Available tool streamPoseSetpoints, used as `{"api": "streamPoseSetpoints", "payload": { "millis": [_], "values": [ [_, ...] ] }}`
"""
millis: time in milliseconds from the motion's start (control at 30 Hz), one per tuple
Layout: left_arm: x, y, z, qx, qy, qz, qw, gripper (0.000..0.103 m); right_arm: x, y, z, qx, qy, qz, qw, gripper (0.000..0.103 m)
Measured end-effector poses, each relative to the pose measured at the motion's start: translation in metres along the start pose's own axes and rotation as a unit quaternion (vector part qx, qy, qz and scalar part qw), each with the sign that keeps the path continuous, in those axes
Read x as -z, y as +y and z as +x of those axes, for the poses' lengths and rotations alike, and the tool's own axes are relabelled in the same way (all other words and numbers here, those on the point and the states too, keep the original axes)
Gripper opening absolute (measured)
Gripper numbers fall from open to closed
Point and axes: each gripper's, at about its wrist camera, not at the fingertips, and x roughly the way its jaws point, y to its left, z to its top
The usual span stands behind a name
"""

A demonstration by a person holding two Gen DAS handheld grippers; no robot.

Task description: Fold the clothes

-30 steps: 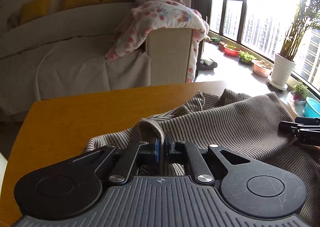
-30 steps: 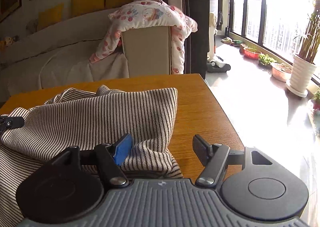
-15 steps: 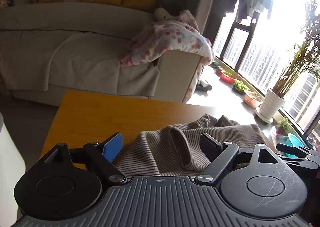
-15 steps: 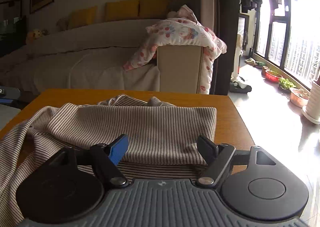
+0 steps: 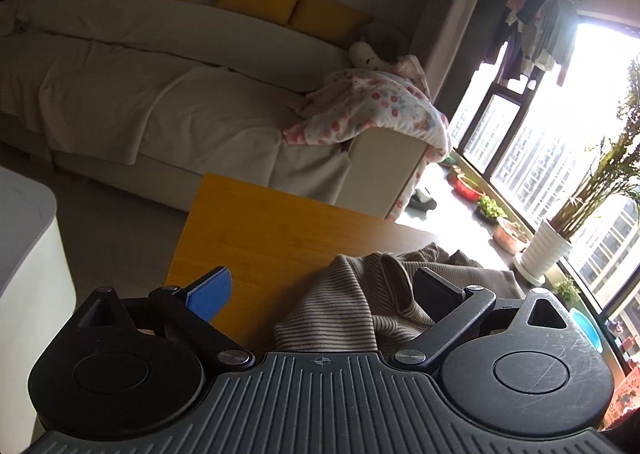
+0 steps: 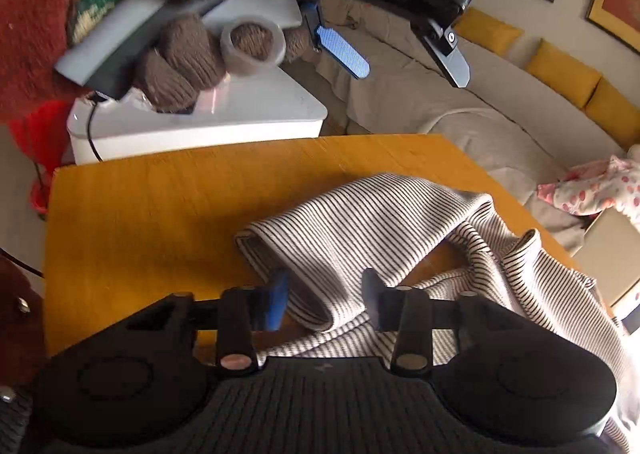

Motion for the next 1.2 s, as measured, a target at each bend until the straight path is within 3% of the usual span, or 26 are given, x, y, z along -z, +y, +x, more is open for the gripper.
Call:
{"api": "streamPoseSetpoints", "payload": {
  "millis": [33,133,233,333,467,567,767,900,967,1033,1100,1133,1200],
  "values": [
    [-0.001,0.0,-0.001,0.002,-0.001,-0.003,1.0,0.1,-0.001,-0.001,0.003,0.029,-0.003,-0.015,0.999,0.004],
    [-0.003,-0.001,-0.001,0.008,-0.006,-0.007,0.9999,0.101,-0.014,-0.034,-0.009,0.126,-0.053,-0.029,0.99,0.004],
    [-0.005,-0.003,0.003,0.018,-0.007,-0.013,0.9997,0.102,-0.032,-0.099,-0.036,0.23,-0.091,-0.011,0.969,0.004],
    [-0.003,-0.009,0.015,0.033,0.008,-0.025,0.9991,0.103,-0.032,-0.152,-0.053,0.318,-0.096,-0.008,0.943,0.004],
    [0.005,-0.026,0.035,0.053,0.038,-0.013,0.9978,0.103,-0.004,-0.204,-0.059,0.372,-0.053,0.004,0.927,0.004],
    [0.012,-0.043,0.05,0.069,0.061,0.005,0.9958,0.103,0.028,-0.229,-0.055,0.374,-0.011,0.033,0.927,0.006],
    [0.03,-0.081,0.072,0.102,0.096,0.062,0.9882,0.103,0.095,-0.246,-0.048,0.333,0.104,0.052,0.936,0.036],
    [0.04,-0.096,0.083,0.112,0.115,0.082,0.9836,0.103,0.127,-0.231,-0.047,0.328,0.154,0.025,0.932,0.039],
    [0.045,-0.098,0.088,0.111,0.125,0.084,0.9822,0.103,0.136,-0.234,-0.052,0.333,0.159,0.038,0.929,0.04],
    [0.049,-0.098,0.091,0.11,0.133,0.084,0.9815,0.103,0.139,-0.246,-0.066,0.317,0.134,0.126,0.93,0.04],
    [0.052,-0.097,0.094,0.109,0.139,0.08,0.981,0.103,0.141,-0.263,-0.087,0.278,0.082,0.252,0.923,0.04],
    [0.054,-0.098,0.095,0.109,0.142,0.079,0.9808,0.103,0.145,-0.27,-0.095,0.247,0.048,0.32,0.913,0.04],
    [0.055,-0.099,0.096,0.109,0.146,0.08,0.9801,0.103,0.152,-0.283,-0.109,0.183,-0.018,0.445,0.877,0.04]
  ]
}}
